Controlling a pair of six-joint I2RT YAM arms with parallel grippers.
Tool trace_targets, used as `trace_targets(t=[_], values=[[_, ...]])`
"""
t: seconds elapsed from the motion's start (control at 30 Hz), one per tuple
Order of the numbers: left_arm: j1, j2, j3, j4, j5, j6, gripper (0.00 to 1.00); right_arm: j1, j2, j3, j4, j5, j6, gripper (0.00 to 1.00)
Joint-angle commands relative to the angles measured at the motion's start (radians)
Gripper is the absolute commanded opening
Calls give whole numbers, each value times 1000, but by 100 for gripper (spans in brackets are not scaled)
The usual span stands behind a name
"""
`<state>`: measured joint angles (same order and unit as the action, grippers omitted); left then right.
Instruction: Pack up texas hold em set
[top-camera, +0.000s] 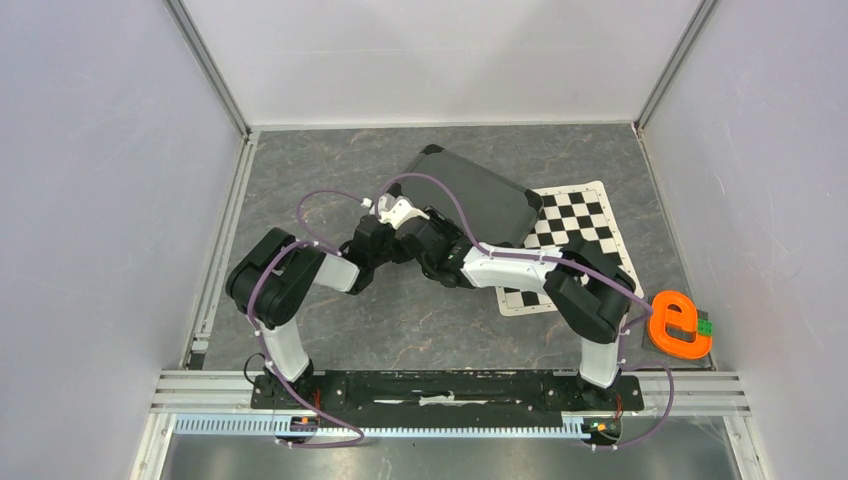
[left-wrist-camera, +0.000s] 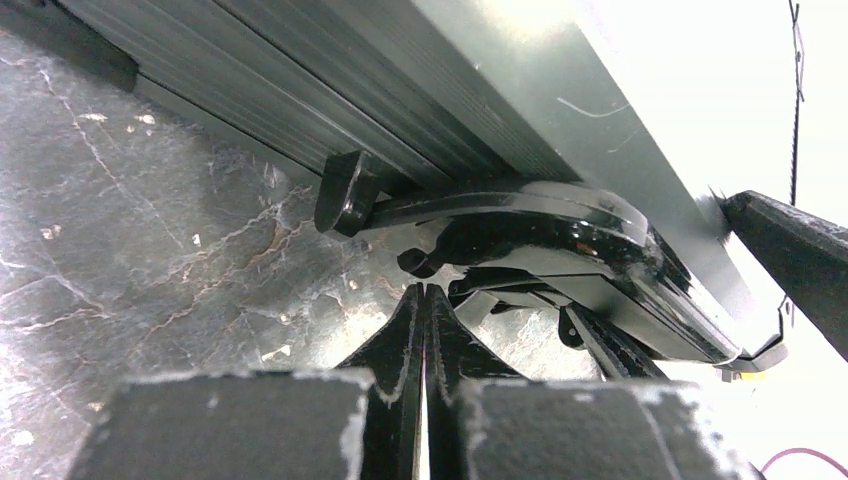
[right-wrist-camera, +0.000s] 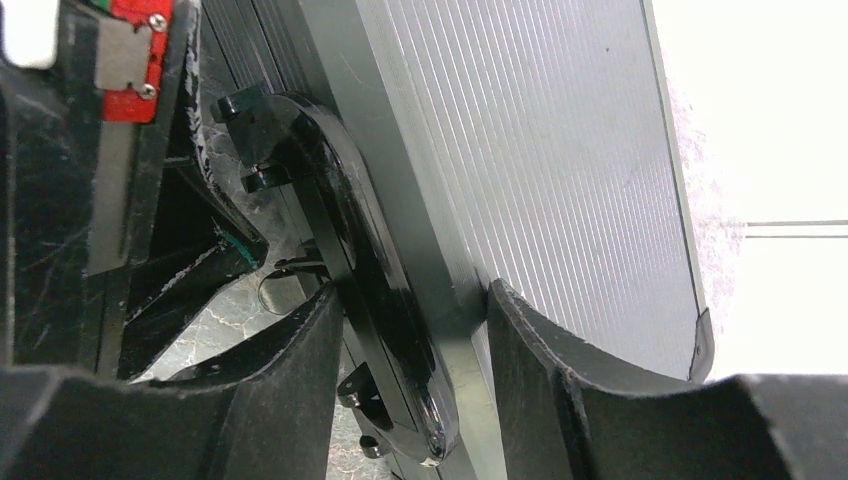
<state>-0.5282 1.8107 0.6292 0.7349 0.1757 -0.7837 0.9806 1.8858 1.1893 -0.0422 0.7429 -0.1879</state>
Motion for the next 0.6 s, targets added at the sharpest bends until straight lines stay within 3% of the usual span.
trace_targets(t=[0.0,0.1,0.37,0.57], values=[[-43,-31,-1,-65,-17,-30,2,-14,107,-94,-243,-173,46,38],[-42,-81,-23,-70,-3,-43,2,-25,95,-106,-226,-234,51,38],[-42,-70,-73,102,66,-141,2,-55,49,-139,-197,-320,63,36],[-37,-73,-72,104,59,-137,2,-114,-4,-173,-162,-445,79,34]])
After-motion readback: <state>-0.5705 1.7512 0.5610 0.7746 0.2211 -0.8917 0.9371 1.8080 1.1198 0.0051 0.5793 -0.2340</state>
